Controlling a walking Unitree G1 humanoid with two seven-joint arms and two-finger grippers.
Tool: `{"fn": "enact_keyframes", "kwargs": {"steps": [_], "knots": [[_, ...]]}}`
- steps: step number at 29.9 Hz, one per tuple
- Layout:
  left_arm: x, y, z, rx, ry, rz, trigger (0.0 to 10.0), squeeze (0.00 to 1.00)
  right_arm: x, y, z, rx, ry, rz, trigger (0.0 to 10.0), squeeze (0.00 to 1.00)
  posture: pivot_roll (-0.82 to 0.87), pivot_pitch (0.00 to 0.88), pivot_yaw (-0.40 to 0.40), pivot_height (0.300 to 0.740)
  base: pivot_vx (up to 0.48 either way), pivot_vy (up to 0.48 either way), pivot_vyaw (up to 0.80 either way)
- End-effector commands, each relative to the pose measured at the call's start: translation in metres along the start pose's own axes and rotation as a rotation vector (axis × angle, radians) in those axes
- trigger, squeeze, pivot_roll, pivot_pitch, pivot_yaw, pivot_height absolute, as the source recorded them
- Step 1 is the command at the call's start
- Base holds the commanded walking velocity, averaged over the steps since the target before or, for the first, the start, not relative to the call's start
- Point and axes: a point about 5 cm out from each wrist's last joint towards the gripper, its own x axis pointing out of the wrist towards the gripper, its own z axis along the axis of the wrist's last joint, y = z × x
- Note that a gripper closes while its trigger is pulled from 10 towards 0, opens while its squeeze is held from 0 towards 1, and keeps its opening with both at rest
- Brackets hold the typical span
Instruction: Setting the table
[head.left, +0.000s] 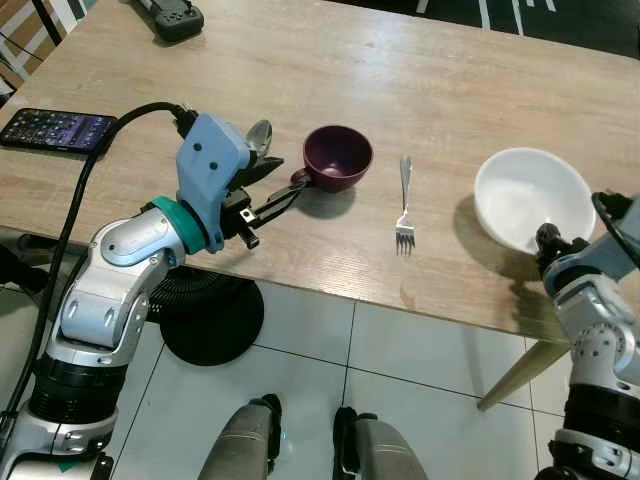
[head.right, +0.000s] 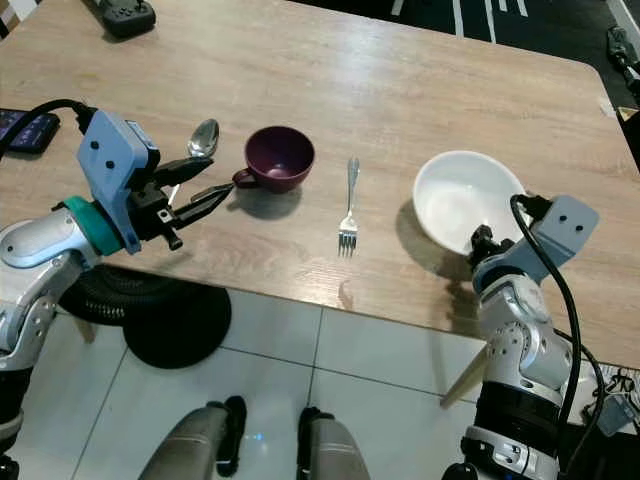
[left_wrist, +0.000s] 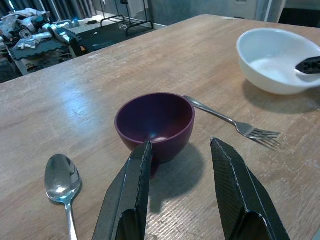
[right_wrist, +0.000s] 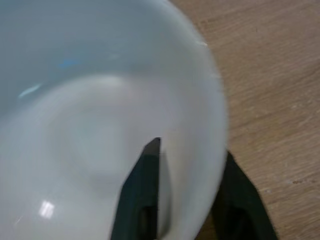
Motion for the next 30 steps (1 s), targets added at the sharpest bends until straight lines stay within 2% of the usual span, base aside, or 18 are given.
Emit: {"fn": "enact_keyframes", "kwargs": {"steps": [1,11,20,21,23,26,28,29,30], "knots": [[-0.001,-0.005,-0.001,-0.014,0.004,-0.012,10.0,0.00,-0.001,-0.008,-0.009,0.008,0.035,-0.022,0.0,0.00,0.16,0.113,-0.015,0.740,0.000,0.000,0.00],[0.000,-0.006,-0.004,-0.021,0.017,0.002,10.0,0.00,-0.003,0.002,0.004,0.043,-0.034,0.024,0.0,0.00,0.15,0.119,-0.017,0.740,0.000,0.000,0.00],[0.002,-0.007,-0.006,-0.023,0.021,0.019,10.0,0.00,-0.003,0.005,0.018,0.088,-0.107,0.012,0.0,0.00,0.15,0.122,-0.018,0.740,0.000,0.000,0.00],[0.003,-0.007,-0.006,-0.027,0.023,0.032,10.0,0.00,-0.002,0.006,0.024,0.114,-0.145,-0.004,10.0,0.00,0.15,0.122,-0.018,0.740,0.000,0.000,0.00],[0.007,-0.007,-0.005,-0.035,0.021,0.051,10.0,0.00,0.002,0.005,0.035,0.148,-0.212,-0.054,10.0,0.00,0.15,0.131,-0.013,0.740,0.000,0.000,0.00],[0.009,-0.008,-0.003,-0.041,0.015,0.052,10.0,0.00,0.006,-0.001,0.043,0.190,-0.240,-0.089,10.0,0.00,0.15,0.139,-0.008,0.740,0.000,0.000,0.00],[0.010,-0.010,-0.002,-0.047,0.007,0.045,10.0,0.00,0.011,-0.011,0.054,0.220,-0.279,-0.130,10.0,0.00,0.15,0.139,-0.008,0.740,0.000,0.000,0.00],[0.010,-0.010,-0.002,-0.047,0.007,0.045,10.0,0.00,0.011,-0.011,0.054,0.220,-0.279,-0.130,10.0,0.00,0.15,0.139,-0.008,0.740,0.000,0.000,0.00],[0.011,-0.010,0.000,-0.050,0.001,0.042,10.0,0.00,0.014,-0.020,0.063,0.223,-0.314,-0.164,10.0,0.00,0.15,0.145,-0.001,0.740,0.000,0.000,0.00]]}}
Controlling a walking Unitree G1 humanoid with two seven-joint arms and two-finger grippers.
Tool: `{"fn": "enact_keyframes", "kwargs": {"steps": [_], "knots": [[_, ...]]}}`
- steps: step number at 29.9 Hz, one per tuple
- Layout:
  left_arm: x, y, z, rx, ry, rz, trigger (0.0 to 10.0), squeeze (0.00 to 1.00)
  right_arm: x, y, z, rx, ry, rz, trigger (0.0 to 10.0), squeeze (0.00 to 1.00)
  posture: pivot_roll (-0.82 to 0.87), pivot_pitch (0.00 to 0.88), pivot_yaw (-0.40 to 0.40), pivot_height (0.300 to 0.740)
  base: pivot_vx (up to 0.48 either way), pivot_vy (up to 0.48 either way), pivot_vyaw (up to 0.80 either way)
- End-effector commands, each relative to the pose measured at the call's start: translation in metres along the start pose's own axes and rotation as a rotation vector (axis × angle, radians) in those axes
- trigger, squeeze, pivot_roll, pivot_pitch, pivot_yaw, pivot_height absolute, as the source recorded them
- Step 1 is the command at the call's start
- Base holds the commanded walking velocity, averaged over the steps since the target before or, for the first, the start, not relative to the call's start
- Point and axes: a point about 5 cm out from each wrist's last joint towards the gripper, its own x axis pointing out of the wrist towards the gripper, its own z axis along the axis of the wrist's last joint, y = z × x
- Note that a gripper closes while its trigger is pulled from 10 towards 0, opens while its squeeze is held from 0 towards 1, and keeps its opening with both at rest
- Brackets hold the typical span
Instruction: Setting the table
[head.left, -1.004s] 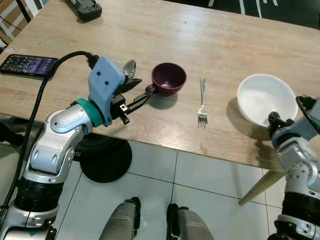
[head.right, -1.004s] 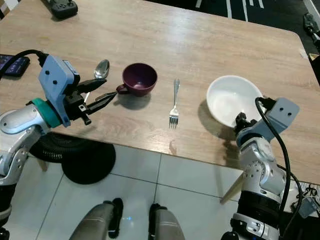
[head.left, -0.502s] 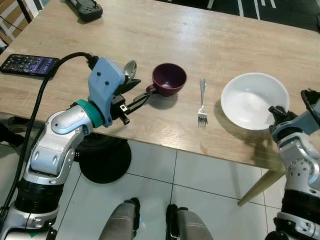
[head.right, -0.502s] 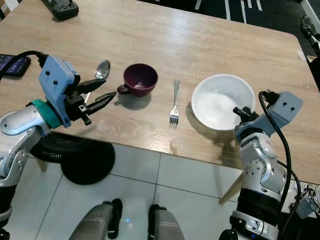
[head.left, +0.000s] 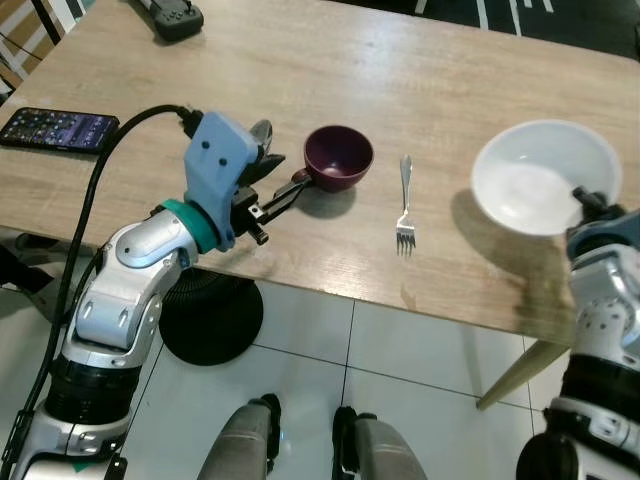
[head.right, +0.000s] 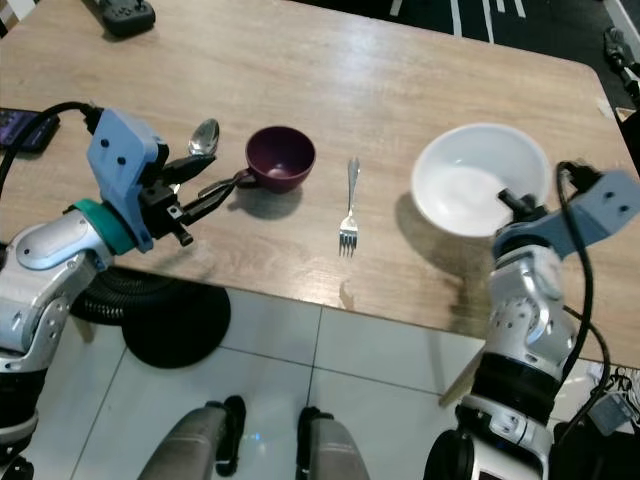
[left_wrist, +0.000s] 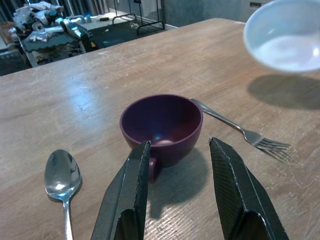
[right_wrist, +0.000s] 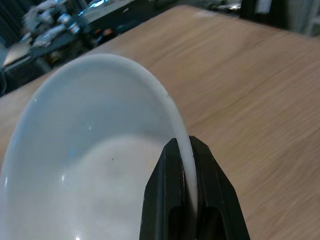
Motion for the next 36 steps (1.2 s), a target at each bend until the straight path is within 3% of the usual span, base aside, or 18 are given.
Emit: {"fn": "enact_keyframes", "kwargs": {"steps": [1,5,8,10,14,17,18,19,20,22,23,34,35,36], "knots": [[0.003,-0.005,0.002,-0.007,-0.001,-0.023,10.0,0.00,0.008,-0.019,0.014,0.017,-0.062,-0.086,10.0,0.00,0.16,0.146,0.001,0.740,0.000,0.000,0.00],[0.005,-0.004,0.006,-0.015,-0.012,-0.019,10.0,0.00,0.018,-0.053,0.032,0.029,-0.124,-0.281,10.0,0.00,0.16,0.147,0.005,0.740,0.000,0.000,0.00],[0.005,-0.004,0.006,-0.015,-0.012,-0.018,10.0,0.00,0.019,-0.057,0.033,0.029,-0.127,-0.304,10.0,0.00,0.16,0.147,0.005,0.740,0.000,0.000,0.00],[0.005,-0.005,0.007,-0.014,-0.008,-0.025,10.0,0.00,0.019,-0.084,0.037,-0.005,-0.170,-0.453,10.0,0.00,0.17,0.151,0.021,0.740,0.000,0.000,0.00],[0.005,-0.005,0.007,-0.013,-0.006,-0.028,10.0,0.00,0.019,-0.091,0.037,-0.028,-0.180,-0.491,10.0,0.00,0.18,0.152,0.024,0.740,0.000,0.000,0.00],[0.004,-0.004,0.007,-0.010,-0.001,-0.029,10.0,0.00,0.017,-0.096,0.026,-0.113,-0.169,-0.531,10.0,0.00,0.19,0.153,0.029,0.740,0.000,0.000,0.00],[0.004,-0.004,0.007,-0.009,0.001,-0.029,10.0,0.00,0.016,-0.100,0.021,-0.134,-0.171,-0.557,10.0,0.35,0.19,0.152,0.032,0.740,0.000,0.000,0.00],[0.004,-0.004,0.007,-0.009,0.001,-0.029,10.0,0.00,0.016,-0.100,0.021,-0.134,-0.171,-0.557,10.0,0.35,0.19,0.152,0.032,0.740,0.000,0.000,0.00],[0.004,-0.005,0.007,-0.008,0.003,-0.030,10.0,0.00,0.015,-0.103,0.017,-0.135,-0.168,-0.565,10.0,0.76,0.19,0.151,0.033,0.740,0.000,0.000,0.00],[0.004,-0.005,0.007,-0.008,0.004,-0.031,10.0,0.00,0.015,-0.105,0.014,-0.130,-0.167,-0.568,10.0,0.76,0.19,0.150,0.034,0.740,0.000,0.000,0.00],[0.004,-0.005,0.007,-0.007,0.004,-0.032,10.0,0.00,0.015,-0.105,0.013,-0.139,-0.167,-0.571,10.0,1.00,0.19,0.150,0.034,0.740,0.000,0.000,0.00],[0.007,-0.007,0.006,-0.010,0.001,-0.038,10.0,0.00,0.016,-0.102,0.021,-0.169,-0.233,-0.544,10.0,1.00,0.18,0.131,0.032,0.740,0.000,0.000,0.00],[0.007,-0.008,0.006,-0.012,-0.001,-0.039,10.0,0.00,0.014,-0.099,0.034,-0.212,-0.301,-0.528,10.0,0.00,0.17,0.128,0.028,0.740,0.000,0.000,0.00],[0.008,-0.009,0.006,-0.013,-0.002,-0.040,10.0,0.00,0.012,-0.095,0.047,-0.262,-0.382,-0.508,10.0,0.00,0.17,0.128,0.028,0.740,0.000,0.000,0.00]]}}
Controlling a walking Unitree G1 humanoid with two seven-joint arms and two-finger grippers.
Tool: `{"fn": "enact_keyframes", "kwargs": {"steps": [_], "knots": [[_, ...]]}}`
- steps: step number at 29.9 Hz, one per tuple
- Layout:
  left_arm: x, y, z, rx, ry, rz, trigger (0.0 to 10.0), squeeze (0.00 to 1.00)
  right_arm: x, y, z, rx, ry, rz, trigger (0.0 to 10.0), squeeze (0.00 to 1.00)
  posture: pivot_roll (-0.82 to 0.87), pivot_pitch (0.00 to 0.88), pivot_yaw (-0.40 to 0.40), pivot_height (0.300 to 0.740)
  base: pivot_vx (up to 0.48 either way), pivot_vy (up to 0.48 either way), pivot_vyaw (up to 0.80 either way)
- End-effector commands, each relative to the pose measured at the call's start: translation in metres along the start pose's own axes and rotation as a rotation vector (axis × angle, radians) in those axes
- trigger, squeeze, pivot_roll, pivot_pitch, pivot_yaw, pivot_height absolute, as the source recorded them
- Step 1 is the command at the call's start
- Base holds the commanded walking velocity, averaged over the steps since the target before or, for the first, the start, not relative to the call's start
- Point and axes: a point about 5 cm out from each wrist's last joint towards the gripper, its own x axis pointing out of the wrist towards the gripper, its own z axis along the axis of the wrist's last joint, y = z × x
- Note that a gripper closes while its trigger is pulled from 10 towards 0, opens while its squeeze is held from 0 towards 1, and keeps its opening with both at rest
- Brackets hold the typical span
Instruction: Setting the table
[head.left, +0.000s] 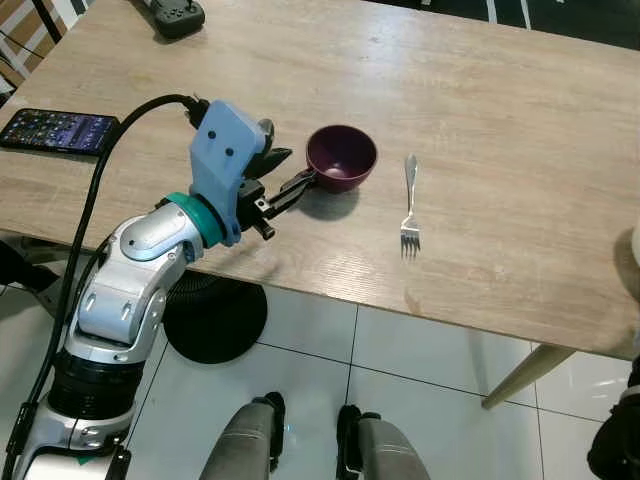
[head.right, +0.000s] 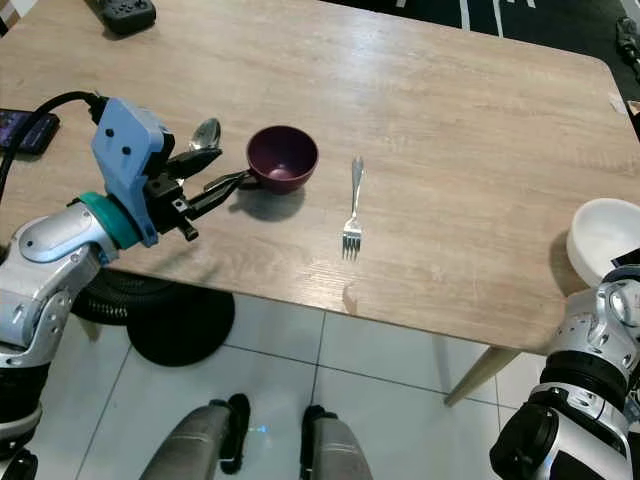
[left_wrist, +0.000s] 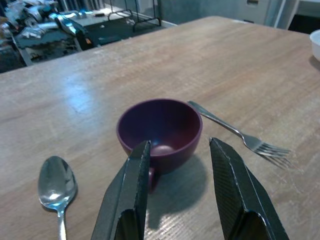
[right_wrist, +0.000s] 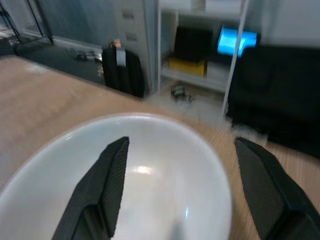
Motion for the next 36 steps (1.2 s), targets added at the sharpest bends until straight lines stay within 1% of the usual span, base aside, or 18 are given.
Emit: {"fn": "enact_keyframes", "kwargs": {"steps": [1,3,4,5,7,8,10,13,15,16,17,19,20,21,25,32,33,36], "knots": [[0.002,-0.004,-0.002,-0.007,0.004,-0.017,10.0,0.00,0.005,-0.006,0.023,-0.024,-0.133,-0.011,10.0,0.00,0.17,0.128,0.028,0.740,0.000,0.000,0.00],[0.002,-0.004,-0.002,-0.008,0.003,-0.015,10.0,0.00,-0.006,0.011,0.072,-0.089,-0.394,0.162,10.0,0.00,0.16,0.126,0.026,0.740,0.000,0.000,0.00],[0.002,-0.004,-0.002,-0.008,0.003,-0.015,10.0,0.00,-0.006,0.011,0.072,-0.089,-0.394,0.162,10.0,0.00,0.16,0.126,0.026,0.740,0.000,0.000,0.00],[0.002,-0.004,-0.003,-0.008,0.001,-0.016,10.0,0.00,-0.017,0.023,0.087,-0.075,-0.443,0.299,10.0,0.00,0.16,0.124,0.026,0.740,0.000,0.000,0.00],[0.003,-0.003,-0.003,-0.008,0.001,-0.016,10.0,0.00,-0.019,0.026,0.089,-0.071,-0.448,0.330,10.0,0.00,0.16,0.124,0.026,0.740,0.000,0.000,0.00],[0.004,-0.003,-0.003,-0.009,0.001,-0.017,10.0,0.00,-0.025,0.032,0.087,-0.058,-0.404,0.428,10.0,0.00,0.16,0.124,0.026,0.740,0.000,0.000,0.00],[0.004,-0.003,-0.004,-0.009,0.001,-0.018,10.0,0.00,-0.028,0.036,0.085,-0.050,-0.378,0.478,10.0,0.00,0.16,0.124,0.026,0.740,0.000,0.000,0.00],[0.007,-0.004,-0.003,-0.012,-0.006,-0.024,10.0,0.00,-0.023,0.032,0.062,-0.109,-0.266,0.451,10.0,0.00,0.13,0.117,0.028,0.740,0.000,0.000,0.00],[0.009,-0.006,-0.003,-0.011,-0.011,-0.027,10.0,0.00,-0.016,0.023,0.038,-0.168,-0.152,0.354,10.0,0.00,0.14,0.116,0.026,0.740,0.000,0.000,0.00],[0.009,-0.006,-0.002,-0.011,-0.011,-0.025,10.0,0.00,-0.009,0.012,0.026,-0.109,-0.053,0.239,10.0,0.00,0.14,0.119,0.022,0.740,0.000,0.000,0.00],[0.009,-0.006,-0.002,-0.011,-0.011,-0.025,10.0,0.00,-0.009,0.012,0.026,-0.109,-0.053,0.239,10.0,0.00,0.14,0.119,0.022,0.740,0.000,0.000,0.00],[0.007,-0.005,-0.003,-0.012,-0.009,-0.019,10.0,0.00,-0.001,-0.007,0.006,-0.020,0.078,0.058,10.0,0.00,0.14,0.120,0.021,0.740,0.000,0.000,0.00],[0.007,-0.005,-0.003,-0.012,-0.009,-0.019,10.0,0.00,-0.001,-0.007,0.006,-0.020,0.078,0.058,10.0,0.00,0.14,0.120,0.021,0.740,0.000,0.000,0.00],[0.005,-0.005,-0.003,-0.011,-0.006,-0.017,10.0,0.00,0.002,-0.012,0.001,0.005,0.104,0.006,10.0,1.00,0.15,0.123,0.020,0.740,0.000,0.000,0.00],[0.004,-0.005,-0.004,-0.008,-0.002,-0.013,10.0,0.00,0.006,-0.016,-0.003,0.017,0.120,-0.066,10.0,1.00,0.16,0.126,0.019,0.740,0.000,0.000,0.00],[0.003,-0.003,-0.003,-0.004,0.002,-0.009,10.0,0.00,0.011,-0.007,-0.013,0.003,0.227,-0.006,10.0,1.00,0.17,0.137,0.021,0.740,0.000,0.000,0.00],[0.002,-0.003,-0.003,-0.002,0.003,-0.008,10.0,0.00,0.012,-0.007,-0.017,0.006,0.264,-0.005,10.0,0.00,0.17,0.140,0.020,0.740,0.000,0.000,0.00],[0.001,-0.002,-0.003,-0.001,0.005,-0.006,10.0,0.00,0.012,-0.005,-0.020,-0.004,0.307,0.007,10.0,0.00,0.17,0.142,0.018,0.740,0.000,0.000,0.00]]}}
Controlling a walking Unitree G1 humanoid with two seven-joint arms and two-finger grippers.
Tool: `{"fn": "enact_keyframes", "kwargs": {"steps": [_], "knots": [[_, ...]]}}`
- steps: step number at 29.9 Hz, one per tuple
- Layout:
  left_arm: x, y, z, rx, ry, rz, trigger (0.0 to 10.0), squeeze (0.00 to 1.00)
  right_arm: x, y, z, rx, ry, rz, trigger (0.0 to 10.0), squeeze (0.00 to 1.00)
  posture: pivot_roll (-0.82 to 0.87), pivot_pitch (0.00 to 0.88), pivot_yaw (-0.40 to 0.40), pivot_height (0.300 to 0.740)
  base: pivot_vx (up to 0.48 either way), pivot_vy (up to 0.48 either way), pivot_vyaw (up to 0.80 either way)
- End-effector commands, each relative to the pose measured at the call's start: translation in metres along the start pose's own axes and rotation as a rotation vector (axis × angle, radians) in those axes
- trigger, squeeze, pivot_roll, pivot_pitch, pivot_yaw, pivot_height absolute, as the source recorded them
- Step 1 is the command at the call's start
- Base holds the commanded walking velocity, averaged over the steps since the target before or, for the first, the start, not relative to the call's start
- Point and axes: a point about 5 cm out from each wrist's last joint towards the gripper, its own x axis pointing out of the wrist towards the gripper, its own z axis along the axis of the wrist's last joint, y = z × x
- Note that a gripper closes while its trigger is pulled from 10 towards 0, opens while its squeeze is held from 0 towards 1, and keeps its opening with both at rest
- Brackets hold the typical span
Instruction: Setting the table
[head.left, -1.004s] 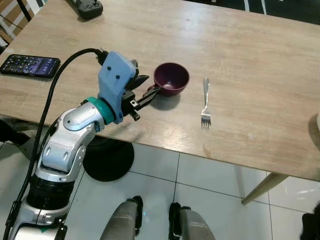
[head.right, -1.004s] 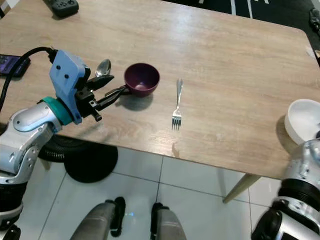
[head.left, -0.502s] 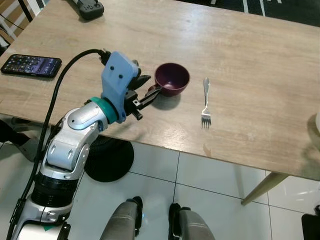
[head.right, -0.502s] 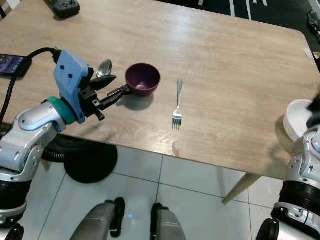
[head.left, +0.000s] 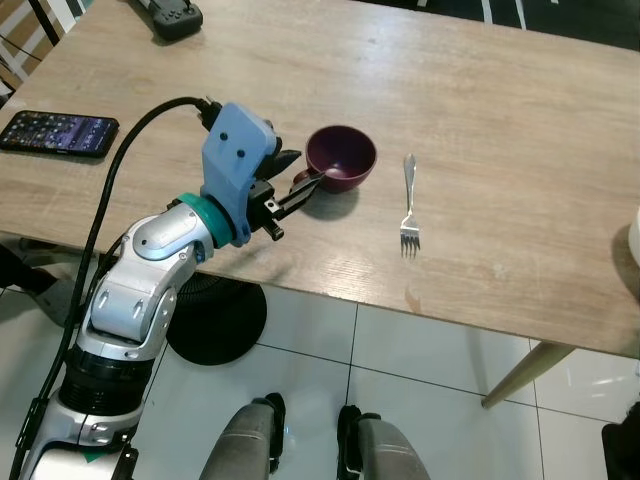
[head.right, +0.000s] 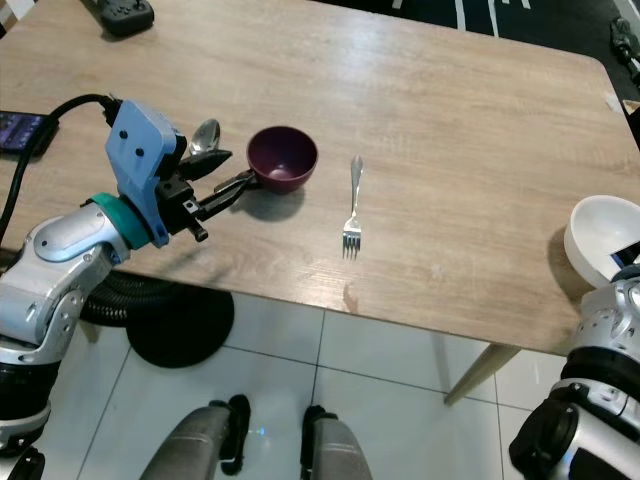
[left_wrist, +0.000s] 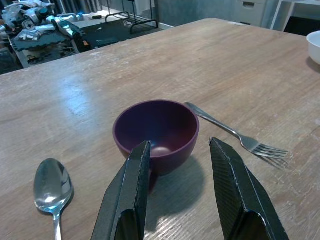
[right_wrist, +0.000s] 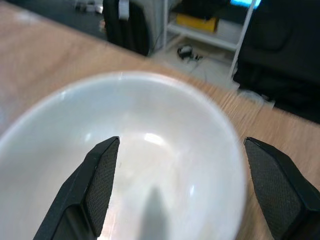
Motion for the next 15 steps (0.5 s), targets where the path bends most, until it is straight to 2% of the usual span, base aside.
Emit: {"fn": "enact_keyframes", "kwargs": {"steps": [1,3,4,6,7,15], "knots": [[-0.003,-0.002,-0.001,0.001,0.006,-0.001,10.0,0.00,0.005,-0.008,-0.004,-0.030,0.057,-0.026,10.0,0.00,0.17,0.146,0.015,0.740,0.000,0.000,0.00],[-0.003,-0.002,-0.001,0.001,0.006,0.000,10.0,0.00,0.006,-0.008,-0.005,-0.035,0.062,-0.031,10.0,0.00,0.17,0.146,0.015,0.740,0.000,0.000,0.00],[-0.003,-0.002,-0.001,-0.001,0.006,0.000,10.0,0.00,0.008,-0.015,-0.006,-0.048,0.071,-0.066,8.6,0.00,0.17,0.148,0.012,0.740,0.000,0.000,0.00],[-0.003,-0.002,-0.001,-0.002,0.006,0.001,10.0,0.00,0.008,-0.017,-0.007,-0.051,0.073,-0.075,8.6,0.00,0.17,0.148,0.012,0.740,0.000,0.000,0.00],[-0.003,-0.002,-0.001,-0.002,0.006,0.001,10.0,0.00,0.009,-0.017,-0.010,-0.048,0.094,-0.061,0.0,0.00,0.17,0.148,0.009,0.740,0.000,0.000,0.00],[-0.002,-0.003,-0.001,-0.006,0.005,0.003,10.0,0.00,0.007,-0.010,-0.015,-0.012,0.133,0.037,0.0,0.00,0.16,0.147,0.011,0.740,0.000,0.000,0.00]]}}
